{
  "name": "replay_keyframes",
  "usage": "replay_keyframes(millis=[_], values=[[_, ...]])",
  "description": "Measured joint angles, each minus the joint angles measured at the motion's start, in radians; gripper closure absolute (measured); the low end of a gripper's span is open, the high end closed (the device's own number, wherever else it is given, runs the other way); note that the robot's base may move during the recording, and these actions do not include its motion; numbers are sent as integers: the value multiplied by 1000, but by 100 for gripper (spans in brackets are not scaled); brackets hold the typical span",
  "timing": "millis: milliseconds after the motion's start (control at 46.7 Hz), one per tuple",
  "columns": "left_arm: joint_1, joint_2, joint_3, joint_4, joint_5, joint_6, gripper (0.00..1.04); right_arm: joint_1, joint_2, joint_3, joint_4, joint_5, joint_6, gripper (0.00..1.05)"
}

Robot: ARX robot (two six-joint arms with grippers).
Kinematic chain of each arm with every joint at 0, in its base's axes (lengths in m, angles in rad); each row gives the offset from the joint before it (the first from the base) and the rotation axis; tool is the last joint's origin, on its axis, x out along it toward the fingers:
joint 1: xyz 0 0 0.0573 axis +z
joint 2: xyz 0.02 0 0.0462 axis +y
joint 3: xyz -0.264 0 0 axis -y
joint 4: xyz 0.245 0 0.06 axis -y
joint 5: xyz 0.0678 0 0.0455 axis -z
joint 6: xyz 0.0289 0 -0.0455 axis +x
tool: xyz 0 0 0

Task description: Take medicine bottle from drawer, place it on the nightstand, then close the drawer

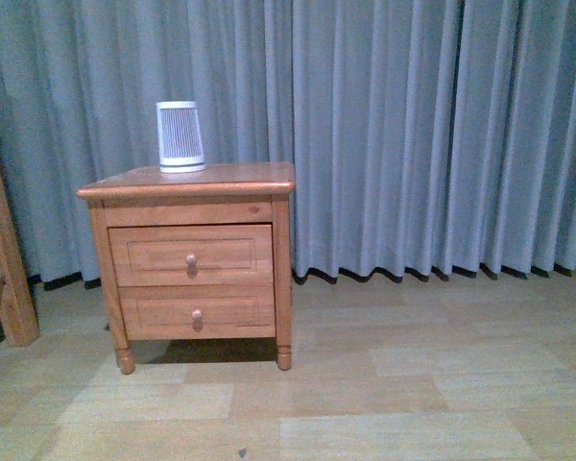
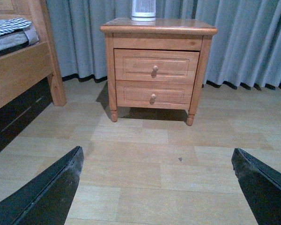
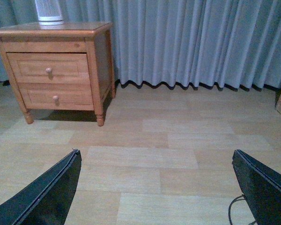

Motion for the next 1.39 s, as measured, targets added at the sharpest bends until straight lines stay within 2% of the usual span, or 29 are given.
replay_keyframes(millis=[1391], values=[[0,0,0,0,0,0,7,0,0,0,0,0,0,7]])
